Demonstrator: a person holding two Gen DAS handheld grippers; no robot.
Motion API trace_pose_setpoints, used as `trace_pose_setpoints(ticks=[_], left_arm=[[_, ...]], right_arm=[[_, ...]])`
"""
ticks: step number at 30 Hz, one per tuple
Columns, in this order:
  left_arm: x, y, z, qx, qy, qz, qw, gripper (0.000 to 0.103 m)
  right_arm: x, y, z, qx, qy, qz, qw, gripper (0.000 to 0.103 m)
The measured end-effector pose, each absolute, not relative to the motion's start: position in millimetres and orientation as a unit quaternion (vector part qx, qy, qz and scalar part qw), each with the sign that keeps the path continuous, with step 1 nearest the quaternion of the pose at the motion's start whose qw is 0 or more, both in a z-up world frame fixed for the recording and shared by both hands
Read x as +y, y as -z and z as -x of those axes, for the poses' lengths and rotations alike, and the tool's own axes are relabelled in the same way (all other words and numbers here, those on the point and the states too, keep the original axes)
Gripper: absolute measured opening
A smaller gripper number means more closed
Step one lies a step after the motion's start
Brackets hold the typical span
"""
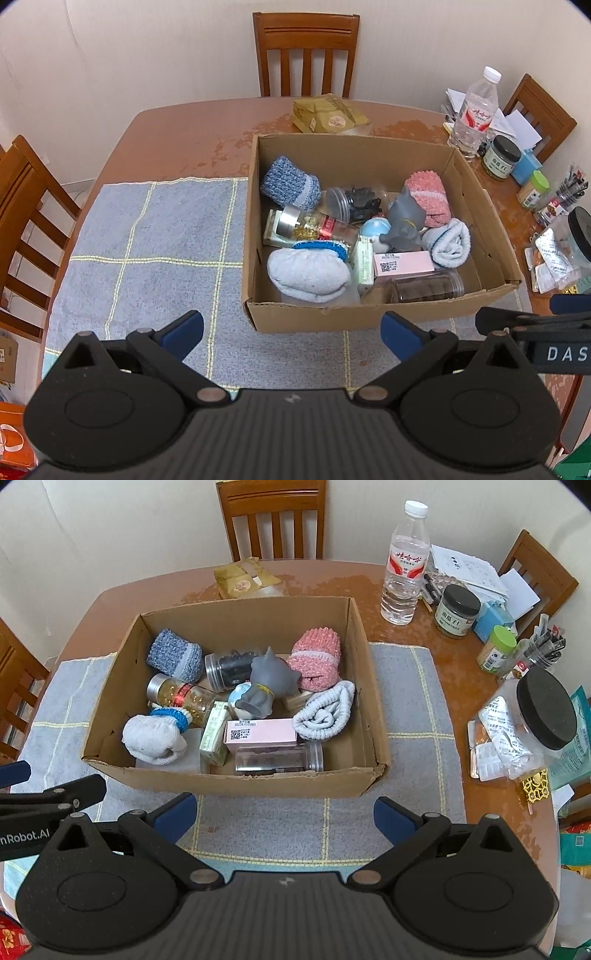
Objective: Organize objects
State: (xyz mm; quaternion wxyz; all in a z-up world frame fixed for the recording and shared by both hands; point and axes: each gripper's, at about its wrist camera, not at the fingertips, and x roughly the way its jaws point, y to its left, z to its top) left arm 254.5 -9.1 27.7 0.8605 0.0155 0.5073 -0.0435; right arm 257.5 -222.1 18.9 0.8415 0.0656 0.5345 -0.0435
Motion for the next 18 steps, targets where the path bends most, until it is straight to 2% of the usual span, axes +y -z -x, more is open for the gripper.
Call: trace_pose_setpoints(ticks=[18], left_arm=[[-7.3, -29.1, -255.3, 0.508, 0.044, -0.016, 0.860, 0.102]], right_arm=[[-223.9, -19.8, -256.9, 0.533, 0.047, -0.069, 0.842, 0.103]])
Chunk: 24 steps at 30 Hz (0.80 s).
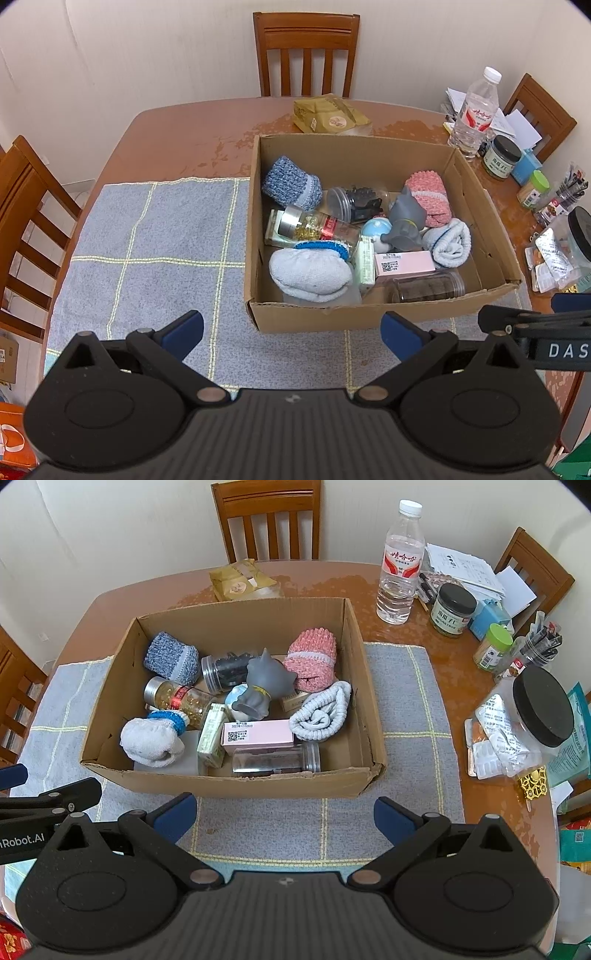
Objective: Organize objects
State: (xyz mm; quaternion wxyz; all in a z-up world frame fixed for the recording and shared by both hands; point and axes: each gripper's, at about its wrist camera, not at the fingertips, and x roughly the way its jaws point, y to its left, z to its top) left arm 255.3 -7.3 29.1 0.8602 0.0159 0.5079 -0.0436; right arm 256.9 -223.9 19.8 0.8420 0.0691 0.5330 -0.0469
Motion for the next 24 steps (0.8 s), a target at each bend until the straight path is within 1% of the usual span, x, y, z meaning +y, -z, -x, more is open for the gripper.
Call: trace_pose_setpoints(ticks=[24], left_arm=[[-12.9, -30.5, -253.3, 0.508, 0.042, -0.022, 0.860, 0.102]], right_arm=[[-225.3, -21.3, -257.0, 0.531, 0.047, -0.064, 0.843, 0.103]])
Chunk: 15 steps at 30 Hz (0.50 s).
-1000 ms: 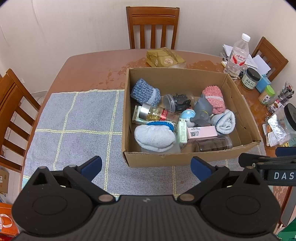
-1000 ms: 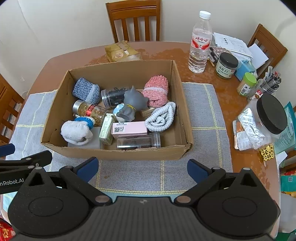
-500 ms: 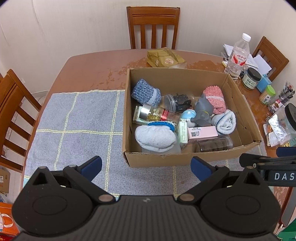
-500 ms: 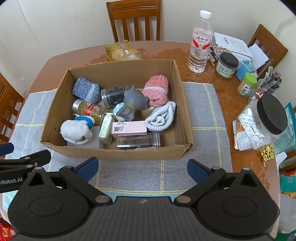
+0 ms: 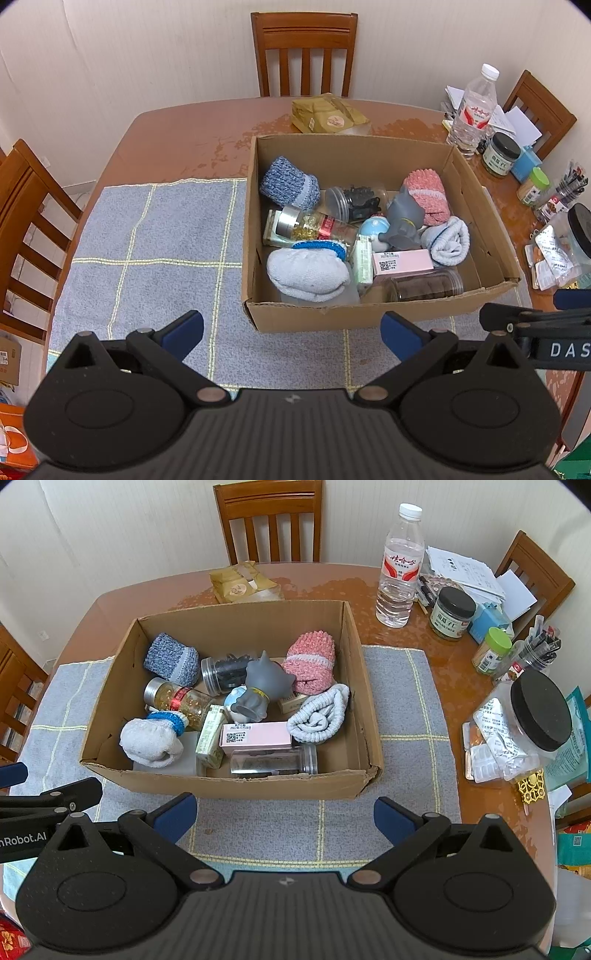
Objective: Organize objects
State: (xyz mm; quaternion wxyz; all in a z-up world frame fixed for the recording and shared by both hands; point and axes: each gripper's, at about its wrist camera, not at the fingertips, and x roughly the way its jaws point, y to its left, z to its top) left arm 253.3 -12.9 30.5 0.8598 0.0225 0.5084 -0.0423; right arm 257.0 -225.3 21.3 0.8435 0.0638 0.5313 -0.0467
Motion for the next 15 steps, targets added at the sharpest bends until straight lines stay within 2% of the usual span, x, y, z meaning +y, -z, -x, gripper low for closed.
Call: trace_pose_setpoints(ticks=[15], left_arm=[[-17.6, -31.2, -253.1, 0.509, 0.044, -0.021, 0.860, 0.102]], right_arm=[[-227.2, -23.8, -255.7, 0.530, 0.044, -0.061, 0.844, 0.103]])
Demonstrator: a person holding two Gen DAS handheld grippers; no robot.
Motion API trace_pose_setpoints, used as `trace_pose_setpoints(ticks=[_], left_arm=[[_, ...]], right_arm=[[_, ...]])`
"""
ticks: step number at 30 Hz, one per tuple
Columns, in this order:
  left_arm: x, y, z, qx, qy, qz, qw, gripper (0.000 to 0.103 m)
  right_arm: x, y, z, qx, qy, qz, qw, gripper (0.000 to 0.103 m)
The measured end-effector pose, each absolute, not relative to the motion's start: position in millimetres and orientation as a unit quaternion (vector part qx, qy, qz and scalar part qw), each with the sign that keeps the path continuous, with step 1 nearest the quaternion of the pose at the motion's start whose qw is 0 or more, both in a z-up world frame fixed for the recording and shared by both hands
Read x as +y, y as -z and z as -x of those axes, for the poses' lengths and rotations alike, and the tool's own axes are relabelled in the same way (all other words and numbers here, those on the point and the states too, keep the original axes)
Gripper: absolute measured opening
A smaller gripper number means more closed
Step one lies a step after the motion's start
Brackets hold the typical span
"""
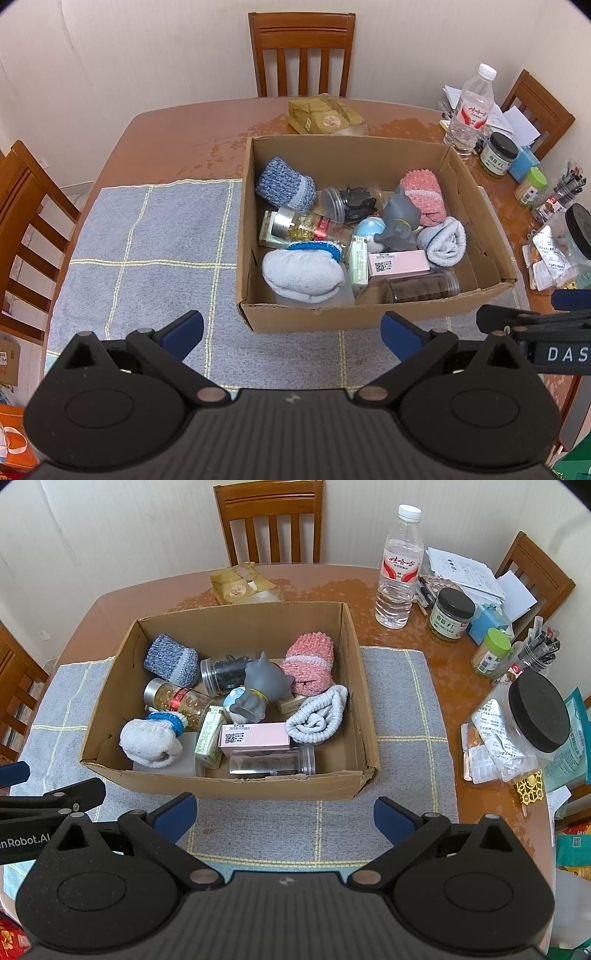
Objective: Organize objects
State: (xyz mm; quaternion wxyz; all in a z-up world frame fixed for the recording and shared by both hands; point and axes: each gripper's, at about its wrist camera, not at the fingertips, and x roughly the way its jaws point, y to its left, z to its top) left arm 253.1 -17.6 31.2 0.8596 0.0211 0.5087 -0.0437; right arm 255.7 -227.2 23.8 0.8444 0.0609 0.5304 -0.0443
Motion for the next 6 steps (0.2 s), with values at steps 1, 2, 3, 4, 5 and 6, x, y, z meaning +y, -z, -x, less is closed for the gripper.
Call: trace_pose_setpoints(ticks=[1, 2, 3, 4, 5, 6], left_arm=[[-17.4, -31.4, -253.3, 0.508, 0.043, -0.021, 0.860, 0.102], [-17.4, -31.5, -253.3, 0.508, 0.043, -0.021, 0.860, 0.102], [-17.4, -31.8, -254.0, 0.508, 0.044, -0.021, 0.860, 0.102], [-17.6, -31.9, -254.4, 0.508, 0.044, -0.021, 0.860, 0.102], [-17.7, -31.8, -254.4, 0.508, 0.043, -0.021, 0.860, 0.102], [-18.0, -31.9, -254.5, 0.508, 0.043, -0.021, 0.860, 0.102]], right_arm=[[-227.5, -24.2, -255.5, 0.530, 0.044, -0.060, 0.845, 0.103], [-227.6, -24.1, -255.9, 0.530, 0.043, -0.060, 0.845, 0.103], [-227.7, -24.4, -255.8, 0.530, 0.043, -0.060, 0.845, 0.103], [-227.6, -24.3, -255.9, 0.530, 0.044, -0.060, 0.845, 0.103], [-227.4, -24.0, -256.1, 0.530, 0.043, -0.059, 0.845, 0.103], [-227.4, -24.2, -255.9, 0.531, 0.042, -0.059, 0.844, 0.103]])
